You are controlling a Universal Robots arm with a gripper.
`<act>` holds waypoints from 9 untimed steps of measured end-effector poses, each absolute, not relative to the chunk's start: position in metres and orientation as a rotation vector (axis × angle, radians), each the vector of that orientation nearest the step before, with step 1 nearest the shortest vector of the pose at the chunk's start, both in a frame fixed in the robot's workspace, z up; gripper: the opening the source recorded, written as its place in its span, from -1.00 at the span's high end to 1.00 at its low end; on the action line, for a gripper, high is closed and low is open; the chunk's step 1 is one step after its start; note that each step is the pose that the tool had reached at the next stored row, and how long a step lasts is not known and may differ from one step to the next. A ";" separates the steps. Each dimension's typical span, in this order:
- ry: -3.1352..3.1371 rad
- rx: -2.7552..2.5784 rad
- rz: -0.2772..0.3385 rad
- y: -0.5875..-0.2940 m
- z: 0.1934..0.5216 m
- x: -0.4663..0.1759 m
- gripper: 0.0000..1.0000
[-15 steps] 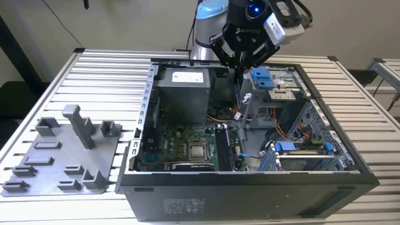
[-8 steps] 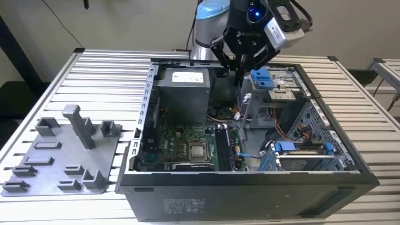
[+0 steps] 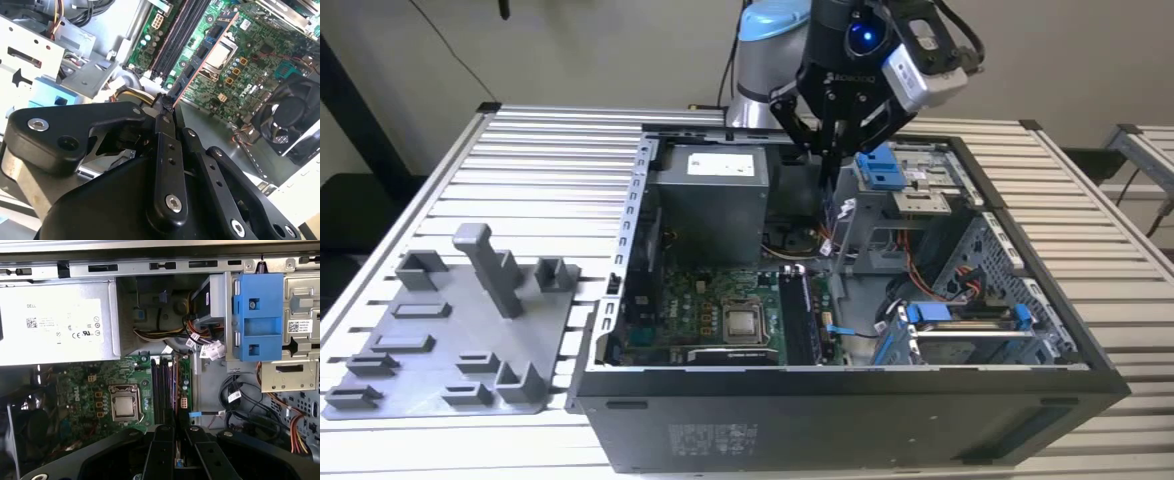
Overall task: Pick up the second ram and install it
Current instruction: 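Insert the second ram into the second slot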
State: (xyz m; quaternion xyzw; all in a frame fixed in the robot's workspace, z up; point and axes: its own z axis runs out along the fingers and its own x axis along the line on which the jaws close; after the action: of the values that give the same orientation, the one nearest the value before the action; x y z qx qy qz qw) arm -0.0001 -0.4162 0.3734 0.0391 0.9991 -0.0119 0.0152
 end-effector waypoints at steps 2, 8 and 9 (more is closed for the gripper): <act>3.109 0.121 -0.037 -0.416 0.371 0.000 0.73; 3.109 0.121 -0.039 -0.416 0.364 0.002 0.73; 3.109 0.121 -0.039 -0.416 0.363 0.003 0.73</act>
State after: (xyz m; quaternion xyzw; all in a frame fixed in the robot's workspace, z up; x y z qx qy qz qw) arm 0.0026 -0.4162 0.3628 0.0388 0.9991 -0.0124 0.0152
